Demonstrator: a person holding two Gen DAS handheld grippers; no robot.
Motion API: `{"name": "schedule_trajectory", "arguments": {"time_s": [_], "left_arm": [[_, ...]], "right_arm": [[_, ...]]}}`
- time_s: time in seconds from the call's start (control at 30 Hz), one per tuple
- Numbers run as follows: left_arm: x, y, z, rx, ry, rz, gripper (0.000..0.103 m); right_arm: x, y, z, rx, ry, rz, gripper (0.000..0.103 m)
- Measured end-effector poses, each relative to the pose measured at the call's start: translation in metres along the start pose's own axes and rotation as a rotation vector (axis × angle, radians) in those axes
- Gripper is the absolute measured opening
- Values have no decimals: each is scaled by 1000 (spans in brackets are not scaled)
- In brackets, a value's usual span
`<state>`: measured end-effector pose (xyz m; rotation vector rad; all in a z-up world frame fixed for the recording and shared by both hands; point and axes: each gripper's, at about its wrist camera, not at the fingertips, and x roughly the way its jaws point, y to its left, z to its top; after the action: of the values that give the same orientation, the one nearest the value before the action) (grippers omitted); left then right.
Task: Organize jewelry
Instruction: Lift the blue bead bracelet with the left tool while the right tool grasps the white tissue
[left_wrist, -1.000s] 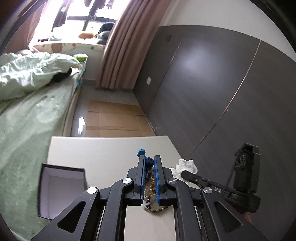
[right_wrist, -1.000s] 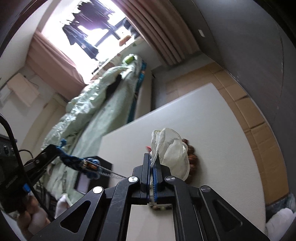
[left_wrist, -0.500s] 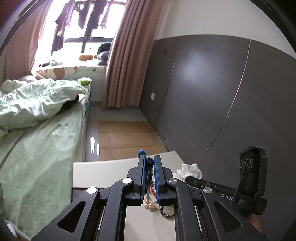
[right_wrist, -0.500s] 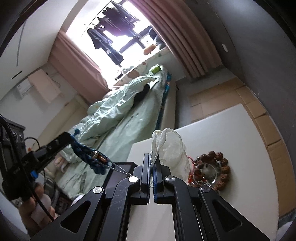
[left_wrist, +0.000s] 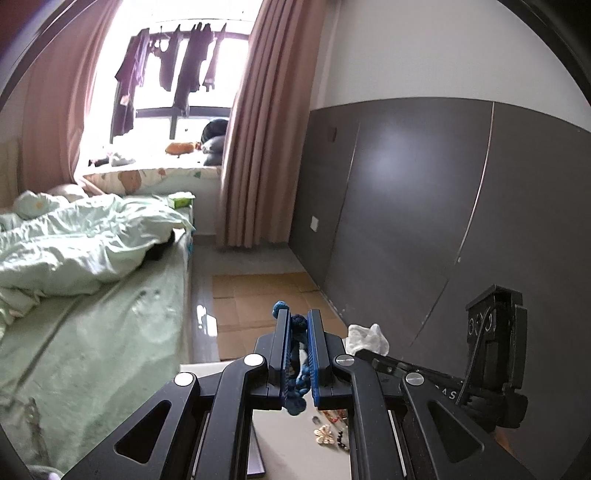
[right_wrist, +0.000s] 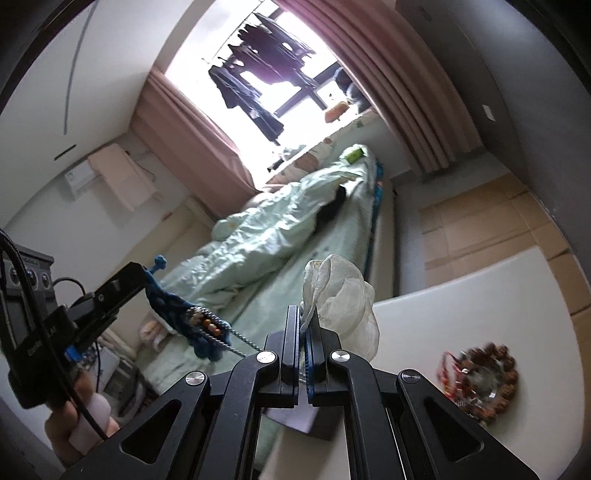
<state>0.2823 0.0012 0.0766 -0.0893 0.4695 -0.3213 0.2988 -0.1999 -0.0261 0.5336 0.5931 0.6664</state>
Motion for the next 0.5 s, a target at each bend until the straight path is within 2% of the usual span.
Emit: {"name": "schedule_trajectory", "arguments": {"time_s": [0.3, 0.5], "left_arm": [[-8, 2, 10, 64, -11, 63, 9], [1, 6, 1, 98, 20, 105, 9]], "right_arm": [[21, 31, 14, -12, -11, 119, 4], [33, 35, 11, -14, -1, 190, 4]]}}
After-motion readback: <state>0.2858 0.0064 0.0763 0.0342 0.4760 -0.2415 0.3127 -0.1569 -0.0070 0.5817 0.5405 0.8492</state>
